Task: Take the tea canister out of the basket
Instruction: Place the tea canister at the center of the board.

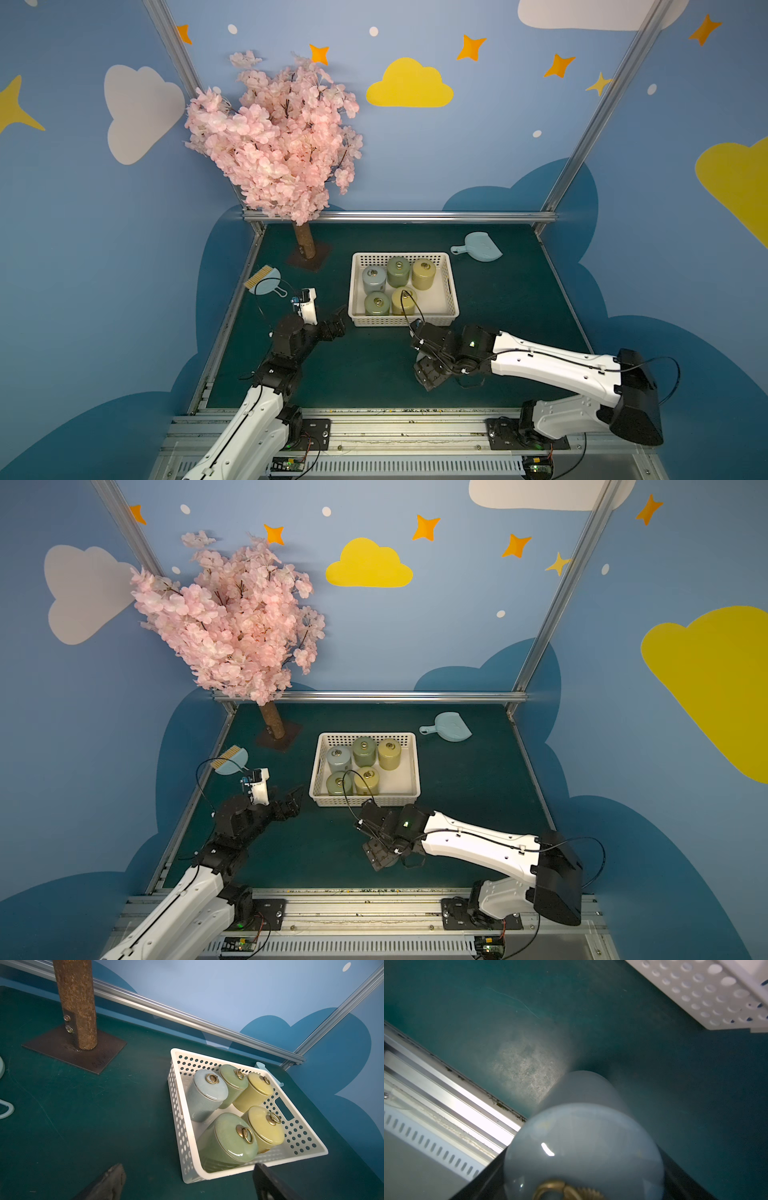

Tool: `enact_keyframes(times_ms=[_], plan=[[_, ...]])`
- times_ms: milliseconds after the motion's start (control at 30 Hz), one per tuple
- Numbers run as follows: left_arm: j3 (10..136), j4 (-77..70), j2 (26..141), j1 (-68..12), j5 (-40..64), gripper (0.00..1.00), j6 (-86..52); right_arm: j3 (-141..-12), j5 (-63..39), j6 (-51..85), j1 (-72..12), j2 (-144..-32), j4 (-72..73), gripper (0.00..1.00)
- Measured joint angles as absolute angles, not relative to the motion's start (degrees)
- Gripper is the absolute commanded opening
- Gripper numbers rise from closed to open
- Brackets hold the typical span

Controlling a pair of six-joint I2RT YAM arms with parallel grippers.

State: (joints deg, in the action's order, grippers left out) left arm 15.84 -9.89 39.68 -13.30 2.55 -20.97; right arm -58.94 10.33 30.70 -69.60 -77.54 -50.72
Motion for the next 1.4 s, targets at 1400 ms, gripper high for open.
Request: enact_keyframes(times_ms=[1400], plan=[[15.8, -9.9, 39.3, -13.4, 2.5, 1.0, -21.0, -45.0, 12.0, 44.1, -72.9, -70.2, -49.1, 0.77]])
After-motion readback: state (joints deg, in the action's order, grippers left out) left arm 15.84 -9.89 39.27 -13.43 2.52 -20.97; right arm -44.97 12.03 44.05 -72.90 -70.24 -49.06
